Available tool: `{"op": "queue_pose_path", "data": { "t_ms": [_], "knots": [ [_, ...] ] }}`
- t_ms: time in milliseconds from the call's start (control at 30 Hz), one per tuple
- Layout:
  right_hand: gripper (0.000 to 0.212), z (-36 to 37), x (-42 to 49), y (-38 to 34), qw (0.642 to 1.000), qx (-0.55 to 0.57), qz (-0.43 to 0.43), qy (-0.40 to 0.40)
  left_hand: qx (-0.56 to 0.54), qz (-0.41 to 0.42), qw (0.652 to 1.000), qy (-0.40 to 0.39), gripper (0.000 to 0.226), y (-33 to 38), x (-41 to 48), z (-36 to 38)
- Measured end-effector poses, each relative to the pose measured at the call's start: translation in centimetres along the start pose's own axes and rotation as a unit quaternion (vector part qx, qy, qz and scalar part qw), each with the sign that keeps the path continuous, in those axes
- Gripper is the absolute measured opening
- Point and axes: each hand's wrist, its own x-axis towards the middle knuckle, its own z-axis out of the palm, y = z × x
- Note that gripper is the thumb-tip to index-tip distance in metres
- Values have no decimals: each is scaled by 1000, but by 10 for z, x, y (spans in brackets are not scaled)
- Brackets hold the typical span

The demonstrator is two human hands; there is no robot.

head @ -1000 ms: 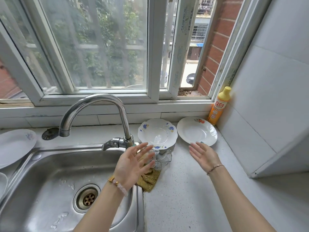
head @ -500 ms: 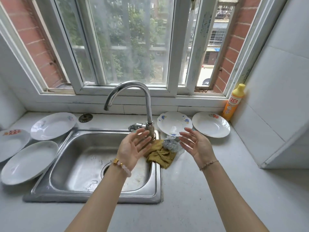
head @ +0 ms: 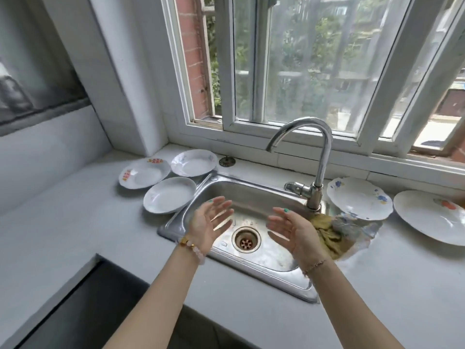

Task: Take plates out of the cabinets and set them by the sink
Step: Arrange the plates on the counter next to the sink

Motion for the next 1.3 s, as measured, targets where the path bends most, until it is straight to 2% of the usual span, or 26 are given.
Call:
{"op": "queue_pose_path", "data": {
  "t_ms": [233,467,833,1033,1200,1300],
  "knots": [
    [27,66,30,14,1000,-21,13,-17,-39,24,998,50,19,43,16,-56],
    [25,136,86,34,999,-15,37,19,-17,13,998,66,19,98,68,-115],
    [23,221,196,36,993,32,59,102,39,-53,998,0,20,185,197,-175],
    [28,226,245,29,988,26,45,144,134,-46,990,-11,24,214,275,-176],
    [31,232,283,32,983,-9,49,174,245,-35,968,-40,29,224,336,-167],
    [28,237,300,37,982,-36,66,176,294,-44,954,-30,25,219,369,-161]
  ]
}}
